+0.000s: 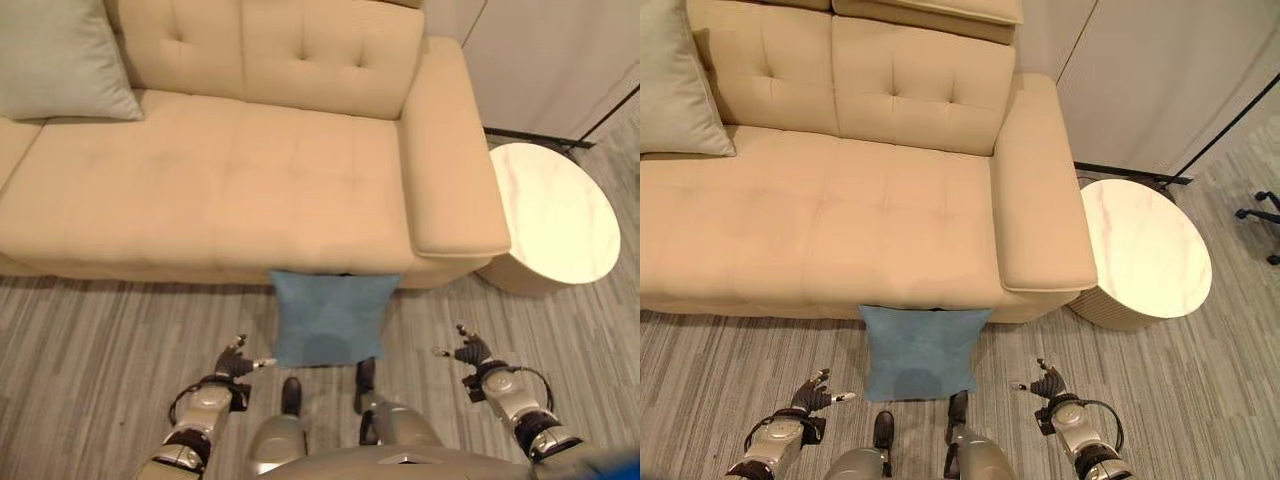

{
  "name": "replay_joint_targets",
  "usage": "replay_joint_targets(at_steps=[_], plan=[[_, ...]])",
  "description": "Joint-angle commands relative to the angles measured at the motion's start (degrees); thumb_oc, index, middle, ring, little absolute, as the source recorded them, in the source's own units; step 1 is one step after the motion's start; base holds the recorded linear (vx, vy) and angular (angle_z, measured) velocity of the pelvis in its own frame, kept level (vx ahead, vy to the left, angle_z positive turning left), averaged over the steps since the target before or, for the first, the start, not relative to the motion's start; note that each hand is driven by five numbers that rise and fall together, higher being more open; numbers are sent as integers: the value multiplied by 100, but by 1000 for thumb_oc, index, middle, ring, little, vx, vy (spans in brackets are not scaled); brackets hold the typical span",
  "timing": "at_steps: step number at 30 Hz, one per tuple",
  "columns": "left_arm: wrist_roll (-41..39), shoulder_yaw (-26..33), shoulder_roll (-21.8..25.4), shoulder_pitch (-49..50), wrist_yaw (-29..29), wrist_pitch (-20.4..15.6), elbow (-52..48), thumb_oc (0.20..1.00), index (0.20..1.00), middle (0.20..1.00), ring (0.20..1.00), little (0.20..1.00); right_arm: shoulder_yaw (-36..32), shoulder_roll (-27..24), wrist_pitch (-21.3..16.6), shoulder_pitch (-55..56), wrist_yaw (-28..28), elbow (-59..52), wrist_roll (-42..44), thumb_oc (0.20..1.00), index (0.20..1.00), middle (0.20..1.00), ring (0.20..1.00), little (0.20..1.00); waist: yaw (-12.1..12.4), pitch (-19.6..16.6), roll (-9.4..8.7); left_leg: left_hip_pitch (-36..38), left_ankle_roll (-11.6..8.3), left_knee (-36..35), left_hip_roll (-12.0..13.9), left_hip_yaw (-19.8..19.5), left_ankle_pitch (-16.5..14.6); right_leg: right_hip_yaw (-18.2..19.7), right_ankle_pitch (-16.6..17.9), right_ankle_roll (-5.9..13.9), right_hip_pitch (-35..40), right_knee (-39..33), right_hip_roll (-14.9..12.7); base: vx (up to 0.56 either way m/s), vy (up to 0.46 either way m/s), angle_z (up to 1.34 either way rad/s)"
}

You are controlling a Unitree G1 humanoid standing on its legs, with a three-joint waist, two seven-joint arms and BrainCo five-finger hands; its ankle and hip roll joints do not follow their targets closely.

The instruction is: Pick up all the scattered cushions and arrange them neatly on the sofa.

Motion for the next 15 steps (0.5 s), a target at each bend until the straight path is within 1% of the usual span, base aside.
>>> replay_joint_targets(at_steps=[1,4,10,13,15], plan=[[-29,1,41,-29,9,-174,290,1000,1000,1000,1000,1000,52,-210,-129,-100,-55,-99,-27,1000,1000,1000,1000,1000,100,-199,-50,-272,-307,492,-239,-363,-432,-11,-414,257,332,226,-203,23,-53,-6],[-94,89,30,-61,34,-177,348,1000,1000,1000,1000,1000,64,-212,-133,-146,-62,-43,17,1000,1000,1000,1000,1000,145,-239,-49,-315,-365,436,-173,-321,-392,-42,-331,262,308,-23,-186,24,-82,-1],[-180,110,72,-195,135,-223,203,1000,1000,1000,1000,1000,83,-309,-147,-204,-110,-391,101,1000,1000,1000,1000,1000,133,-72,-51,-580,-405,533,-161,-327,-347,-44,-262,215,189,-181,-205,-21,-58,6],[-398,112,105,-372,251,-300,-26,1000,1000,1000,1000,1000,83,-369,-188,-356,-181,-570,204,1000,1000,1000,1000,1000,115,163,-5,-879,-432,681,-156,-348,-310,-94,-273,179,-93,-66,-223,-109,-39,5],[-646,131,155,-570,390,-393,-240,1000,1000,1000,1000,1000,55,-420,-240,-526,-266,-750,330,1000,1000,1000,1000,1000,105,360,32,-1228,-465,851,-154,-372,-271,-136,-298,141,-447,160,-263,-170,-38,14]])
